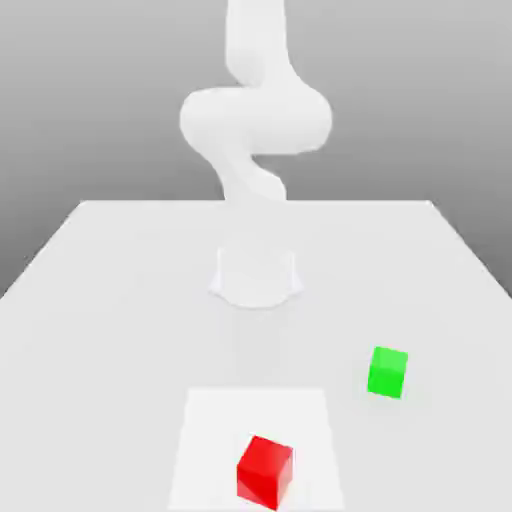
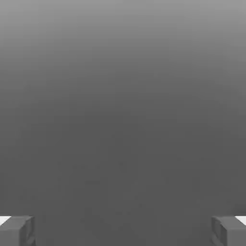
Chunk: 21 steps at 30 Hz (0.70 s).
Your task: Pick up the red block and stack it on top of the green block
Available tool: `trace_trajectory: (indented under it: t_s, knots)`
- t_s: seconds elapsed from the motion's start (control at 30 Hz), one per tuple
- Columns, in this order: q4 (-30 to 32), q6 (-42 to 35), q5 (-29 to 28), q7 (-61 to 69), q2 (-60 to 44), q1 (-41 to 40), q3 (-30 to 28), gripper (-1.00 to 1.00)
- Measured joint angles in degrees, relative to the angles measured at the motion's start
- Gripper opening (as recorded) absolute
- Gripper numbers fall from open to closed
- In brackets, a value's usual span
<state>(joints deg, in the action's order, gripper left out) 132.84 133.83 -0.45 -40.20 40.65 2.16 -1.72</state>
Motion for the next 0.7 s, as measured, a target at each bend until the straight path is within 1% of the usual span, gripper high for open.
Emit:
trace_trajectory:
  t_s: [0.17, 0.43, 0.57, 0.7]
  knots:
    - [2.16, 4.22, -0.15, 12.13, -10.61, 3.97, -3.5, 0.0]
    - [5.52, 10.78, 1.63, 32.36, -27.12, 8.76, -8.02, 0.0]
    - [7.19, 14.02, 3.31, 43.03, -35.46, 9.93, -8.93, 0.0]
    - [8.86, 17.25, 4.51, 53.38, -43.77, 9.63, -8.23, 0.0]
